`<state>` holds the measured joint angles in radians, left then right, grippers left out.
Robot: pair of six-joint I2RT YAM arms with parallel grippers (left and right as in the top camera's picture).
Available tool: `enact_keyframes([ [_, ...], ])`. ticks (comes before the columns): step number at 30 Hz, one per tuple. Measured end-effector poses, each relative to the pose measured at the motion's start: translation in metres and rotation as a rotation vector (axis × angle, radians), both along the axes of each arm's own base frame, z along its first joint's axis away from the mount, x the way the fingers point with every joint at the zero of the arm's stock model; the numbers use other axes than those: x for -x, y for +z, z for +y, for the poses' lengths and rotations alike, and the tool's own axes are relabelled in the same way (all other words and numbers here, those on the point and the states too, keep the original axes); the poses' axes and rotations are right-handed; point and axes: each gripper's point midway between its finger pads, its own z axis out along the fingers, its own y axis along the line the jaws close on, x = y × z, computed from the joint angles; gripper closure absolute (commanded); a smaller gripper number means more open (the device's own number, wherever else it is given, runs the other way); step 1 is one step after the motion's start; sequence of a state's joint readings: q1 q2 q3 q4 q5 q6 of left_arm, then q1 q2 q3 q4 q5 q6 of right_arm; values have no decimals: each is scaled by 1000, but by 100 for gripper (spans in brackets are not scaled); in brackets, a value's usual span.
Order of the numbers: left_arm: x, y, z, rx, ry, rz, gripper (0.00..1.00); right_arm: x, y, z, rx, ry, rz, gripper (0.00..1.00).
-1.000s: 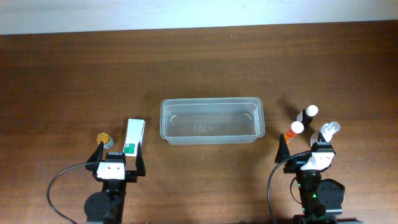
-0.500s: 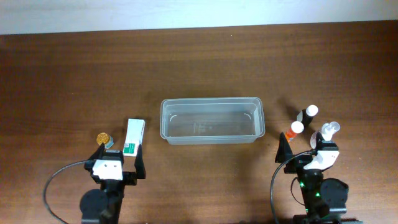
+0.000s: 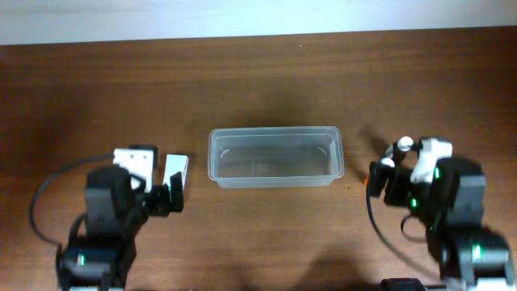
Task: Pack container
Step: 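Lower the right gripper and grasp the orange tube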
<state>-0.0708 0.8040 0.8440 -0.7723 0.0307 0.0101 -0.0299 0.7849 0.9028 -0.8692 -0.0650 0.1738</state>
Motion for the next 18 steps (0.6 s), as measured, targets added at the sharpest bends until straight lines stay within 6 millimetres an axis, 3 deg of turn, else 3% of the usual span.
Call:
enact_keyframes([
  [6, -17, -17, -17, 55, -62, 210, 1, -17, -19, 1, 12, 38, 319, 2],
  [12, -21, -46, -25, 85, -85, 340, 1, -31, -68, 0, 5, 41, 535, 2],
  [18, -22, -56, -27, 91, -89, 380, 1, -38, -101, 0, -3, 38, 647, 0],
])
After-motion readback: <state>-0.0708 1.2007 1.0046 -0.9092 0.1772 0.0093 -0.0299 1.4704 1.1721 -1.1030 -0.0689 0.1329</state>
